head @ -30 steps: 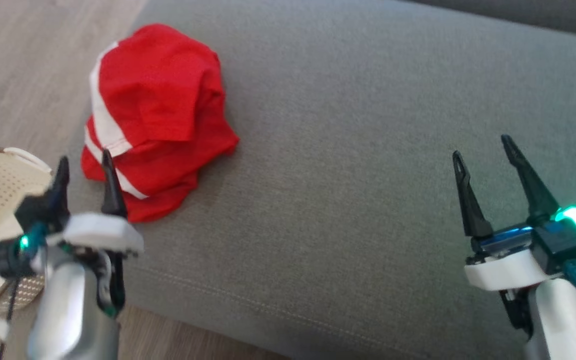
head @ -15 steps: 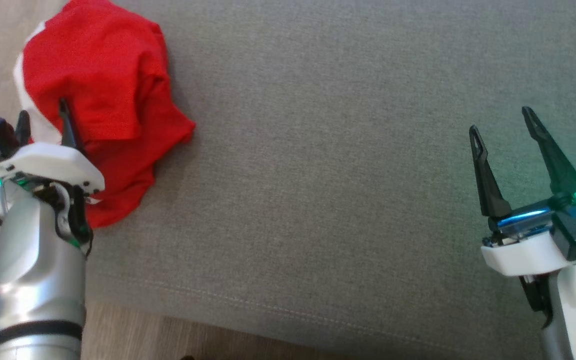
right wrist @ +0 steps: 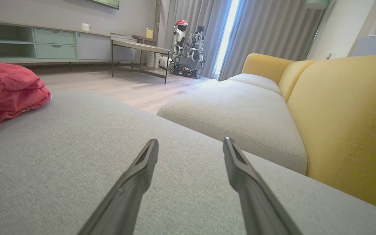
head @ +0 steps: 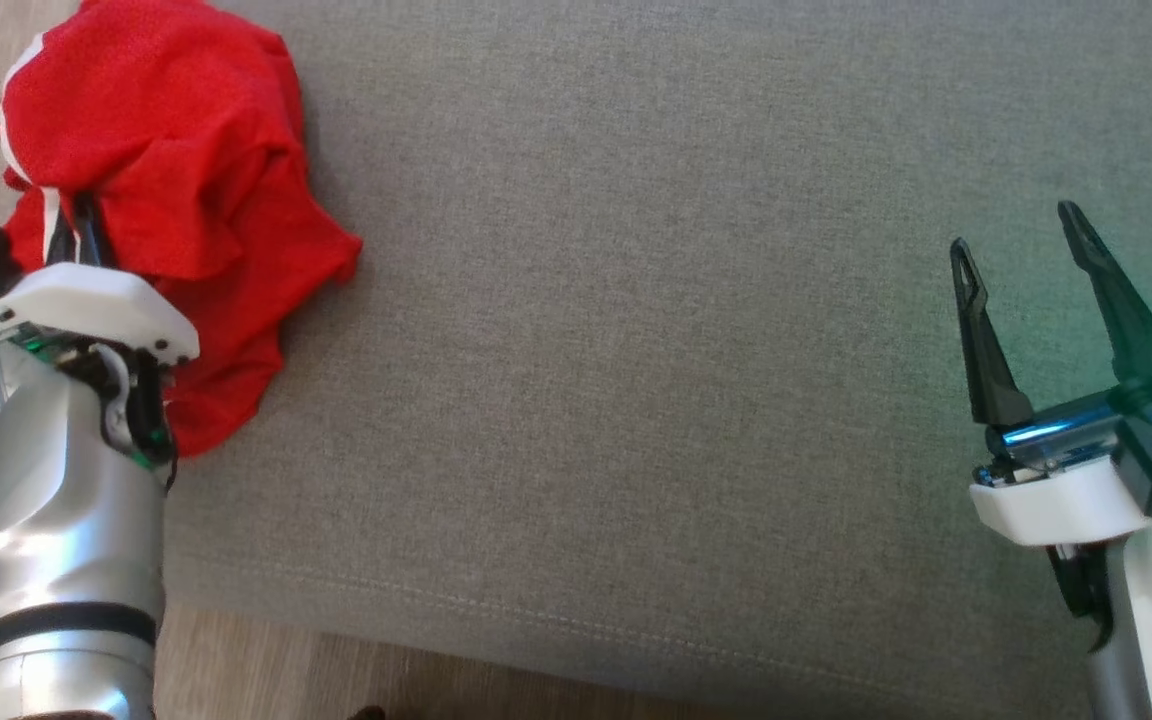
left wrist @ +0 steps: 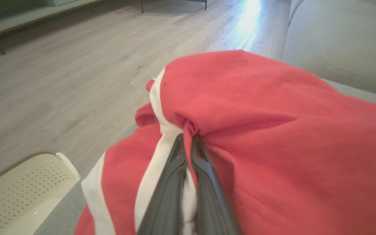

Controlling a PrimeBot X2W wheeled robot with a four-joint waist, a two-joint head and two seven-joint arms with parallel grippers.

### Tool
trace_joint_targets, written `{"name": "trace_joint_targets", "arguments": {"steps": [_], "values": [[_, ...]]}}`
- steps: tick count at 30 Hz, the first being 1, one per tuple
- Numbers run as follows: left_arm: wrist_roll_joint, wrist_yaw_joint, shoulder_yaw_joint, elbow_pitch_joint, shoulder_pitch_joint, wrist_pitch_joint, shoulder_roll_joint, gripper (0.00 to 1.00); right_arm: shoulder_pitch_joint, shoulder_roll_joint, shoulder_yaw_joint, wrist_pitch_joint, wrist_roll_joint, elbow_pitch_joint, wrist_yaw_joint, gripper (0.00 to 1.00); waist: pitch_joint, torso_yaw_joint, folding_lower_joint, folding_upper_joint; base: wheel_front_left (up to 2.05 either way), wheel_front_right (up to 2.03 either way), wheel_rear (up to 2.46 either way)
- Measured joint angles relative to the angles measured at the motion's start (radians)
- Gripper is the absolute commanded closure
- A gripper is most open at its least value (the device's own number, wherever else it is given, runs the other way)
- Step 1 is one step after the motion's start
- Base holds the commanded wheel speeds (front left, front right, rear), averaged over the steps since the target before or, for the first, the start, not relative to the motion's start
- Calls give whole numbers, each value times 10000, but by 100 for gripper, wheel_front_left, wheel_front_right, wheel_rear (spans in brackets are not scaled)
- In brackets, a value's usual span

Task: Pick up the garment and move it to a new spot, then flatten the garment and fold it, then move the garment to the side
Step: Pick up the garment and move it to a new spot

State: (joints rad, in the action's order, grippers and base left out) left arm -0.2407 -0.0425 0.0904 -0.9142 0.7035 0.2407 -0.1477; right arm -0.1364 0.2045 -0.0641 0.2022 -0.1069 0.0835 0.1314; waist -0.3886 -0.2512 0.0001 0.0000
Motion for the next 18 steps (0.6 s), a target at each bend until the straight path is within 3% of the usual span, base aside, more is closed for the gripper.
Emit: {"name": "trace_joint_targets", "arguments": {"steps": [13,18], "values": [[119,267,150,2343,-504,86,-4,100,-1,-518,-82,276,27,-754,0,0,1130,-76,-1,0,0,0,0],[92,617,-104,3568,-868,50,19,100,5,-838,-123,384,27,-1055,0,0,1727,10,-1,0,0,0,0]]}}
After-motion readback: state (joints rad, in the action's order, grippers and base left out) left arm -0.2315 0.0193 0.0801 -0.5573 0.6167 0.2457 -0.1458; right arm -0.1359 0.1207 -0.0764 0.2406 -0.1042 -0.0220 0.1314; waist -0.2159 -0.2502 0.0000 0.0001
